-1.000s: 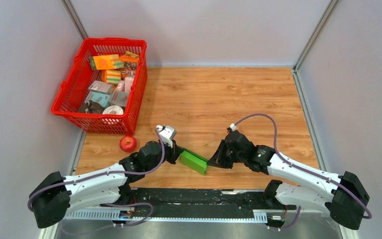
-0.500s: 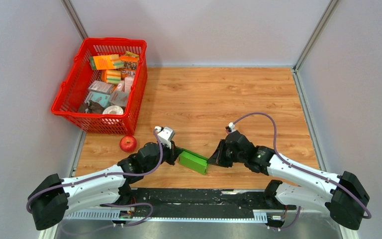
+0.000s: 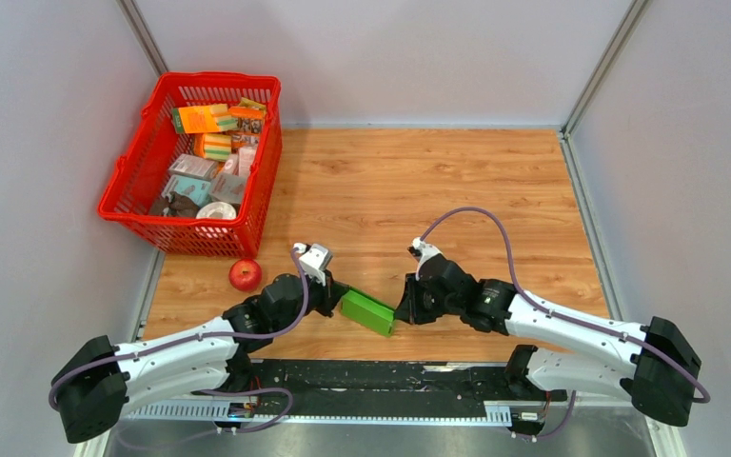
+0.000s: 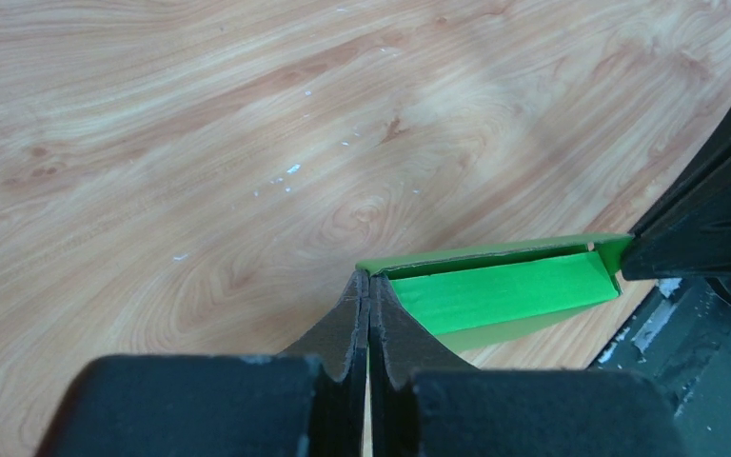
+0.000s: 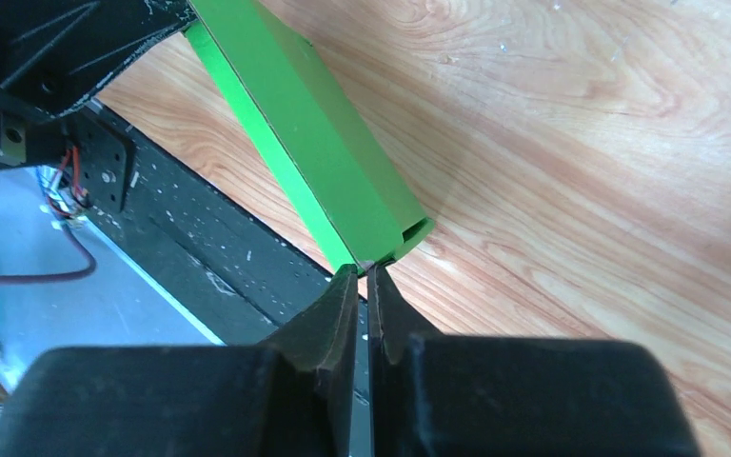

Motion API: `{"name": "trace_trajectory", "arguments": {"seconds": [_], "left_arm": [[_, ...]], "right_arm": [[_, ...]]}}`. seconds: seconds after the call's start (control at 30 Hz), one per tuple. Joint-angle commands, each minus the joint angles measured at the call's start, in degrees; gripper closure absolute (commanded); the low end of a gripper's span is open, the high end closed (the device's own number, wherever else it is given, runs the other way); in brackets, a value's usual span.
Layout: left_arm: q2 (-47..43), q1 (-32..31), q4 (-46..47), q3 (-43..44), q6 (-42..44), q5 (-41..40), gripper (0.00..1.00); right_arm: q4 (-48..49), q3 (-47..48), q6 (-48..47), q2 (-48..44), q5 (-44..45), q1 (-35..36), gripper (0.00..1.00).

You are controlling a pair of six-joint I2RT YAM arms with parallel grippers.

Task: Fold the paper box

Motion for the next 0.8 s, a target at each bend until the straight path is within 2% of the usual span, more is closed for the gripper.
{"name": "trace_trajectory", "arguments": {"seconds": [0.0,0.13,0.23,0.33,0.4,0.57,0.77], "left_arm": [[-1.16,-0.96,-1.38,-1.21,-1.53,2.96,1.0],[-1.95,-0.96,-2.26,-1.39,-1.53,2.6,1.0],[-2.04,-0.96,-2.09,-1.48,-1.62,2.52,1.0],[-2.04,-0.96,-1.91,-1.57,-1.71,2.43,1.0],[-1.87,-0.96,-1.65,-1.83,-1.71,2.34,1.0],[-1.6,-0.96,-0.77,-2.71,-1.88,2.17,1.0],[-2.57,-0.96,-1.21,-3.15,-1.97,1.81,1.0]], "right_arm": [[-5.05,4.06,-8.69,-2.35,2.61,0.45,0.87],[-5.67,4.68,-14.92,-6.04,2.61,1.06,0.59],[-6.81,6.87,-18.36,-6.75,9.1,3.61,0.45],[-5.33,8.81,-21.7,-4.73,14.37,8.52,0.37],[-2.87,9.95,-25.74,-2.36,20.52,13.69,0.33],[0.03,13.56,-33.47,10.99,37.55,21.54,0.28],[1.44,18.48,-39.64,25.31,46.1,27.52,0.27]]}}
